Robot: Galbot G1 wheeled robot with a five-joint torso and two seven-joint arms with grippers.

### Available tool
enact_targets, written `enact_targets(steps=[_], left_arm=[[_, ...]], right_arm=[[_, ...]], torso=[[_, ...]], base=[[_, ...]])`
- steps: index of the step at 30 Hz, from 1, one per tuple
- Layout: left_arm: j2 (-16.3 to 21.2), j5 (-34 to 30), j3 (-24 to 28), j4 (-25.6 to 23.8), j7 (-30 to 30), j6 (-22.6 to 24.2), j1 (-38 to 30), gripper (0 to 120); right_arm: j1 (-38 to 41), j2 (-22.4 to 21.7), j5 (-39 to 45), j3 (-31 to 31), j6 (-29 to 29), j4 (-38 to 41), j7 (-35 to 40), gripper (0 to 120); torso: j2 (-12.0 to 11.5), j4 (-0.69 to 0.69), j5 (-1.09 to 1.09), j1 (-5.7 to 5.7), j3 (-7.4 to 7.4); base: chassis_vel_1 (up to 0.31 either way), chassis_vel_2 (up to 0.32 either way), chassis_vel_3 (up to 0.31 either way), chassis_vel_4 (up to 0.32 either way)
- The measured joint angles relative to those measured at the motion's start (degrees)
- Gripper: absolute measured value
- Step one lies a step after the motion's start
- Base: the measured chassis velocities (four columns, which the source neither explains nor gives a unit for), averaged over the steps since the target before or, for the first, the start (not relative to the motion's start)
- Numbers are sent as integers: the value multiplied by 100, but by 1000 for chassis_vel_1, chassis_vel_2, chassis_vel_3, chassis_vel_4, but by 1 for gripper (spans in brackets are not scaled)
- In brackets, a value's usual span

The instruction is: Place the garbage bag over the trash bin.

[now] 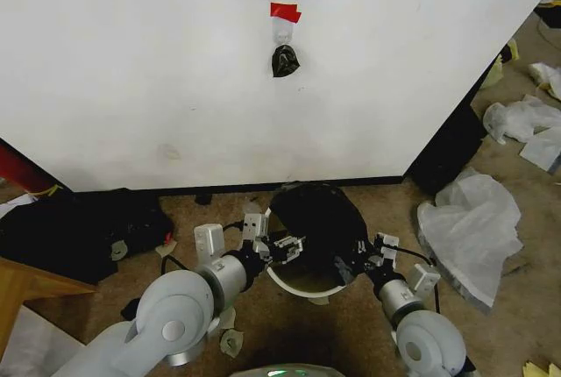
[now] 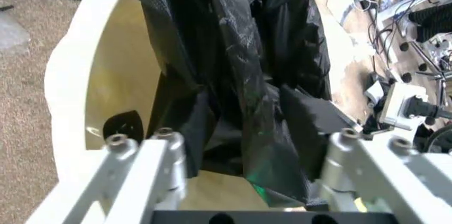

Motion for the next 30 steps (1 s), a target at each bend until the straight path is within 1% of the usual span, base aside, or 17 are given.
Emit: enact_targets(steps=[1,2,5,6,8,9,11,12,24,30], left_arm=[[-4,5,5,12,1,-2,-8,35],[-4,5,5,12,1,-2,-8,35],[-3,18,14,27,2,4,1,25],[1,20,25,31,1,21,19,18],[-7,21,43,31,1,41,32,10],[-7,21,43,31,1,41,32,10],[-22,21,44,32,2,48,31,1],[-26,22,42,41,2,50,25,0],[-33,37,-44,71,7,49,41,0],[153,-3,-323,-104,7,-26,175,0]], right_arm=[[6,-5,7,0,-1,0,1,0],[6,-5,7,0,-1,0,1,0],[19,-17,33,1,-4,-5,5,0],[21,-23,37,1,-5,-23,6,0],[31,-23,47,1,-7,-52,10,0],[31,-23,47,1,-7,-52,10,0],[45,-16,69,-1,-7,-72,19,0],[54,-9,77,-4,-7,-83,25,0],[70,11,167,23,-14,-93,56,0],[30,3,229,104,-11,-107,47,0]], torso=[[0,0,0,0,0],[0,0,0,0,0],[0,0,0,0,0],[0,0,0,0,0],[0,0,0,0,0],[0,0,0,0,0],[0,0,0,0,0],[0,0,0,0,0],[0,0,-1,0,0],[0,0,-1,0,0]], base=[[0,0,0,0],[0,0,0,0],[0,0,0,0],[0,0,0,0],[0,0,0,0],[0,0,0,0],[0,0,0,0],[0,0,0,0],[0,0,0,0],[0,0,0,0]])
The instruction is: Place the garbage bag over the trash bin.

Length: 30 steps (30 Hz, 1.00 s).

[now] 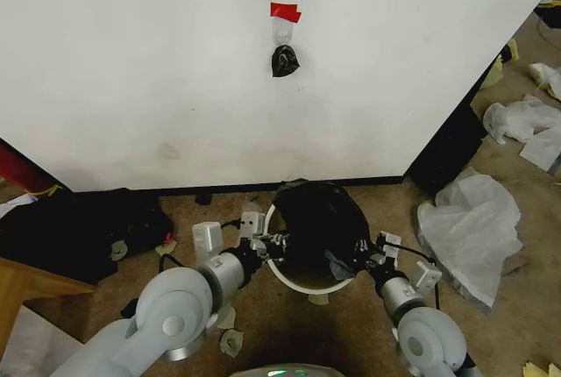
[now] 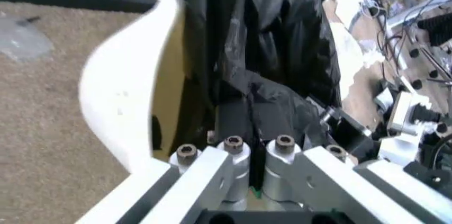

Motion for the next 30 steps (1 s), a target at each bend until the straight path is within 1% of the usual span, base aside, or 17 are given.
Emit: enact_targets(steps=[6,12,19,26,30], left_arm=[[160,-36,-262,-152,18,-37,325,0],[269,-51,-287,-303,71,-24,661,0],[448,-205,-332,-438,88,-2,791,0],[550,-358,-430,-377,155,21,1015,0],[582,-450,-553,-346,168,30,1051,0]], right_arm=[[-7,26,186,20,3,37,-5,0],[-4,24,369,103,4,67,5,0],[10,17,644,181,2,63,63,0],[15,8,991,267,-31,74,73,0],[-54,-27,1016,311,-37,65,-46,0]], torso=[[0,0,0,0,0],[0,1,0,0,0],[0,0,0,0,0],[0,1,0,0,0],[0,0,0,0,0]], base=[[0,0,0,0],[0,0,0,0],[0,0,0,0],[0,0,0,0],[0,0,0,0]])
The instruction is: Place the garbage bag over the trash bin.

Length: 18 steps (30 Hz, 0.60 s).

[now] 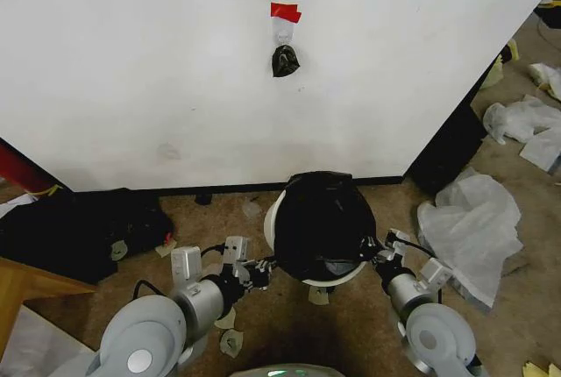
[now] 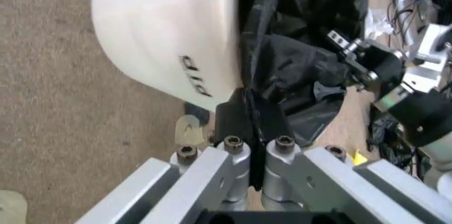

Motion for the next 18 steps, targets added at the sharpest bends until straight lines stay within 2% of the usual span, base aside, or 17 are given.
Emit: enact_targets(steps=[18], left_arm=[[97,-55,-99,-360,-46,66,157,0]], right_arm=[[264,-43,118,23,5,-285,241,0]], torso=[[0,1,1,0,0]], base=[[0,0,0,0]])
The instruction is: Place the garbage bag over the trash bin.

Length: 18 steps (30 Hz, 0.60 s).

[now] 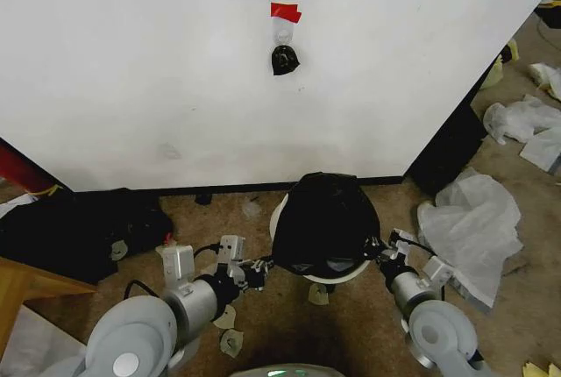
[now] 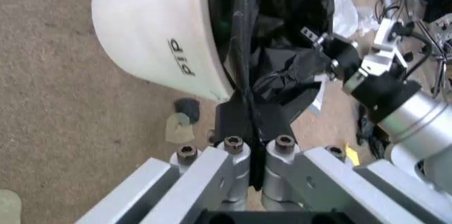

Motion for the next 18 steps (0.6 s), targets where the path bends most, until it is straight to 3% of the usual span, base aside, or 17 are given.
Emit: enact_targets(steps=[18], left_arm=[[-125,15,-256,814,136,-14,12,0]], right_arm=[[-83,12,321,63,-63,110,25,0]], torso=[[0,-1,0,0,0]], base=[[0,0,0,0]])
